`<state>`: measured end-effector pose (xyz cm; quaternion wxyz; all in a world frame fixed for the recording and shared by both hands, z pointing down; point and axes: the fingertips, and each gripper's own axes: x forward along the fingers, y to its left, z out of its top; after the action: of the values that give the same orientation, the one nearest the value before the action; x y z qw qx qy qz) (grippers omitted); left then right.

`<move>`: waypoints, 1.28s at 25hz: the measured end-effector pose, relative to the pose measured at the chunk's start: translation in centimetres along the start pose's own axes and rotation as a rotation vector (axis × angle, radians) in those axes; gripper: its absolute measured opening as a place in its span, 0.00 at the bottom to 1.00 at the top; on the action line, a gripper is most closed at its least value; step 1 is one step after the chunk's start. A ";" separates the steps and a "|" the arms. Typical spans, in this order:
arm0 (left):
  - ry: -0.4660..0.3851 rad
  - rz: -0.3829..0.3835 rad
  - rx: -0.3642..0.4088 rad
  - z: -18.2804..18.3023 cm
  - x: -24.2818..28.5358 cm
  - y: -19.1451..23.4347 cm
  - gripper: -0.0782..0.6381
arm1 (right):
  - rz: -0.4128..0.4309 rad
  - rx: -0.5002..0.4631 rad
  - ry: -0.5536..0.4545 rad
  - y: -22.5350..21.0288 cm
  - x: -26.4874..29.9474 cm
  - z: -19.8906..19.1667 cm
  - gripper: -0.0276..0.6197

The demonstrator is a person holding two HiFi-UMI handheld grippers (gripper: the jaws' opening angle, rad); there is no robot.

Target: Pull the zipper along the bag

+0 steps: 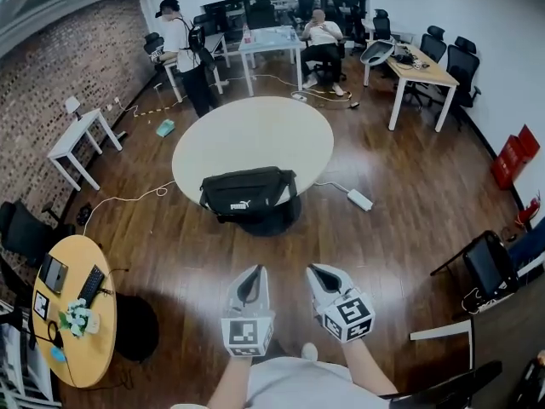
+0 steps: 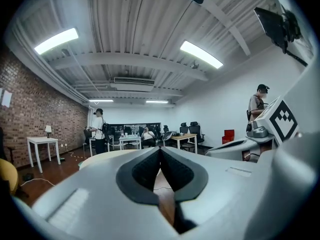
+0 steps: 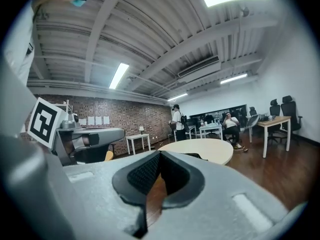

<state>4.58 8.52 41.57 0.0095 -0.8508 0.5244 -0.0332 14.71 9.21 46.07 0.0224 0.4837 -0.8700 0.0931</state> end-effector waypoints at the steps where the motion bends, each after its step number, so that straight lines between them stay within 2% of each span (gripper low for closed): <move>1: 0.002 -0.008 0.001 -0.2 1.3 0.6 0.13 | -0.007 -0.001 0.001 -0.7 1.1 0.0 0.03; 9: 0.015 -0.098 -0.002 -2.5 13.9 5.2 0.13 | -0.085 -0.012 0.053 -8.6 11.8 0.0 0.03; 16: -0.035 -0.168 -0.012 1.2 25.8 13.3 0.13 | -0.135 -0.068 0.019 -14.4 24.6 6.4 0.03; 19: -0.020 -0.191 -0.028 0.3 29.6 15.9 0.13 | -0.148 -0.091 0.043 -16.2 29.0 6.6 0.03; 23: 0.034 -0.203 -0.052 -2.3 33.6 17.5 0.13 | -0.161 -0.088 0.102 -18.6 32.2 5.3 0.03; 28: 0.133 -0.188 -0.060 -5.8 37.5 16.2 0.13 | -0.117 -0.087 0.239 -24.7 34.5 2.3 0.03; 32: 0.242 -0.117 -0.094 -9.3 40.5 14.9 0.13 | 0.014 -0.121 0.385 -28.8 38.2 -0.9 0.03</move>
<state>8.83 -34.21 51.98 -0.0959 -0.8691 0.4723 -0.1115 18.71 -37.40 55.87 0.2166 0.4488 -0.8569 0.1317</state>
